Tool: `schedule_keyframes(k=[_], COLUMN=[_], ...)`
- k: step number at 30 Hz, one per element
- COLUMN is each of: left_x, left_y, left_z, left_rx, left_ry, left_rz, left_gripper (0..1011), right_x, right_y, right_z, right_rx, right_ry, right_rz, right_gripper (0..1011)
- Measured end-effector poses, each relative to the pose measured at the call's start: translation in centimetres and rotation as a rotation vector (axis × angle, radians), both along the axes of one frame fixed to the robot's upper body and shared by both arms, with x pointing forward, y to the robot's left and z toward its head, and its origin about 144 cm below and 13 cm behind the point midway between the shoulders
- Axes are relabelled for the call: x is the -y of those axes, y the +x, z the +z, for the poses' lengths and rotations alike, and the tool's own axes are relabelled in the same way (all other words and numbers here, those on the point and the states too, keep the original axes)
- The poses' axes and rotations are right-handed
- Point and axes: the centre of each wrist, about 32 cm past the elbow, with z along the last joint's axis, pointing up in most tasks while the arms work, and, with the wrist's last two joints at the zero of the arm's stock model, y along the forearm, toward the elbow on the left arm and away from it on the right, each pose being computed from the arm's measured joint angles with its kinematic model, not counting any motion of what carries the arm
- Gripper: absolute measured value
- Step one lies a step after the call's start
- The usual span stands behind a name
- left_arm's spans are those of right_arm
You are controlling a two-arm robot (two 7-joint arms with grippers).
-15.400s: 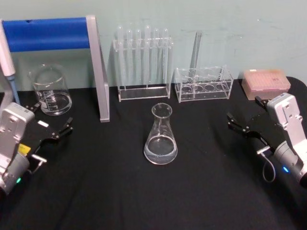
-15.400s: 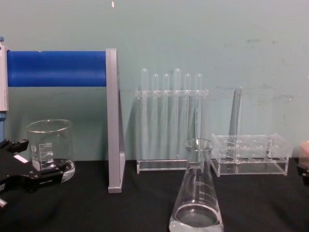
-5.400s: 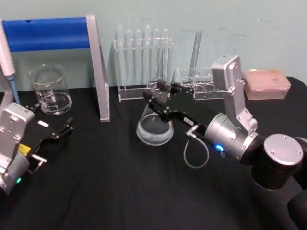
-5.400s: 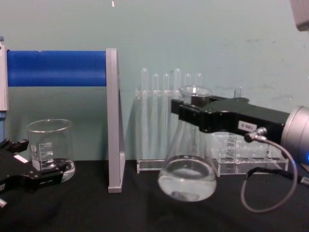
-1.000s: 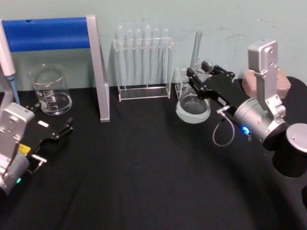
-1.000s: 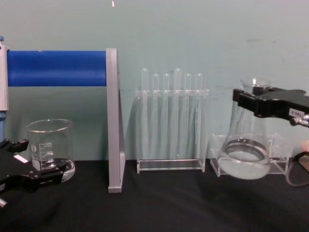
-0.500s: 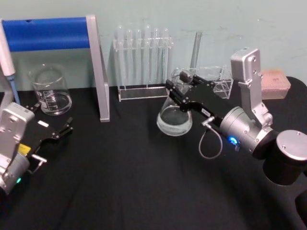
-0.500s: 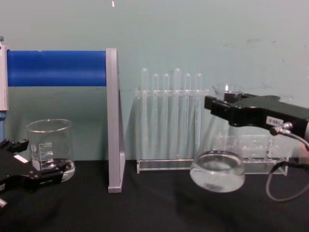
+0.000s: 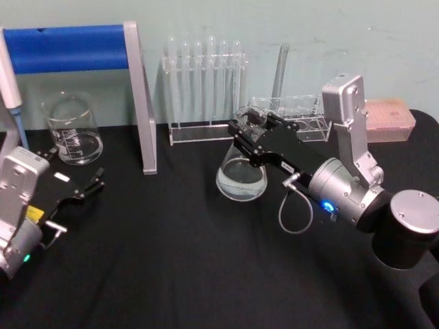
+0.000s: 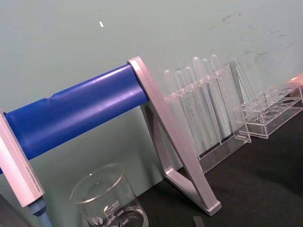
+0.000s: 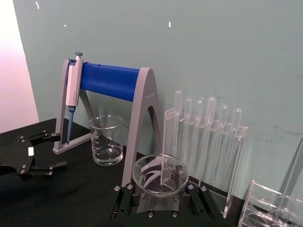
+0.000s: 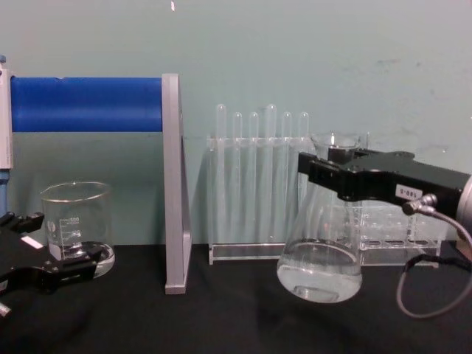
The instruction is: Grasp the erlenmeyer flask with one hand, shake it three times, then place it back.
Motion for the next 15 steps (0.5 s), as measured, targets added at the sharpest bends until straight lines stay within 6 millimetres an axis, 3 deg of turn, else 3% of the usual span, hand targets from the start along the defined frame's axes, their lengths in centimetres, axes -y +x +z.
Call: schedule_keyframes(k=[15], left_x=[0.0], left_y=[0.0], left_z=[0.0], left_rx=[0.000], left_ry=[0.000], left_rz=[0.000], left_gripper=[1001], right_x=[-0.3], right_y=[0.2], right_z=[-1.8], right_rx=[-0.023], right_ry=[-0.006], right_rz=[0.023], right_gripper=[450])
